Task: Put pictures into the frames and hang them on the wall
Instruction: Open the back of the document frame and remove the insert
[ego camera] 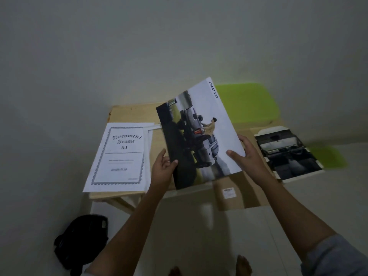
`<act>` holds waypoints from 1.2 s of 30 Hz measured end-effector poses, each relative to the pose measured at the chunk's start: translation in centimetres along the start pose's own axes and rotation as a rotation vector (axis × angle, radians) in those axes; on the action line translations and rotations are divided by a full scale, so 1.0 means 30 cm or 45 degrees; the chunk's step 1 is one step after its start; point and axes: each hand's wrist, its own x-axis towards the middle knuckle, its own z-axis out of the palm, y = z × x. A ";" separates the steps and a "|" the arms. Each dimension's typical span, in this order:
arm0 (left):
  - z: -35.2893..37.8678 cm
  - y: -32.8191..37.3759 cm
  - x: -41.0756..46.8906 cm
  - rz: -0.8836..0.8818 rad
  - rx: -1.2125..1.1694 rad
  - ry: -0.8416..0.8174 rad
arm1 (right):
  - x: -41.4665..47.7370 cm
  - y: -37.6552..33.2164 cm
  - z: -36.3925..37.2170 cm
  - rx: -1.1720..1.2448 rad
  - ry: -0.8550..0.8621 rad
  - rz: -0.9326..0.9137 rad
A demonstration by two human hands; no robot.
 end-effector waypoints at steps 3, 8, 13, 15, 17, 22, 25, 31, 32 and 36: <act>0.173 0.041 -0.021 0.033 -0.005 -0.047 | 0.000 0.036 -0.184 -0.064 0.030 0.034; 0.472 0.025 -0.047 0.060 0.091 -0.212 | 0.016 0.141 -0.483 -0.291 0.109 0.114; 0.723 -0.054 -0.095 0.019 0.186 -0.336 | -0.002 0.285 -0.695 -0.511 0.118 0.225; 0.793 -0.117 -0.099 -0.047 0.091 -0.376 | -0.013 0.343 -0.747 -0.537 0.129 0.286; 0.861 -0.180 -0.090 -0.102 0.092 -0.371 | -0.019 0.392 -0.794 -0.554 0.150 0.345; 1.005 -0.124 -0.120 -0.217 0.144 -0.336 | -0.006 0.491 -0.875 -0.652 0.185 0.436; 1.057 -0.123 -0.112 -0.151 0.301 -0.298 | 0.004 0.518 -0.899 -0.675 0.210 0.488; 1.126 -0.123 -0.079 -0.053 0.461 -0.275 | 0.050 0.544 -0.933 -0.669 0.254 0.532; 1.133 -0.126 -0.066 0.017 0.543 -0.270 | 0.059 0.545 -0.935 -0.690 0.272 0.545; 1.145 -0.110 -0.026 0.251 0.952 -0.269 | 0.088 0.536 -0.922 -0.836 0.353 0.455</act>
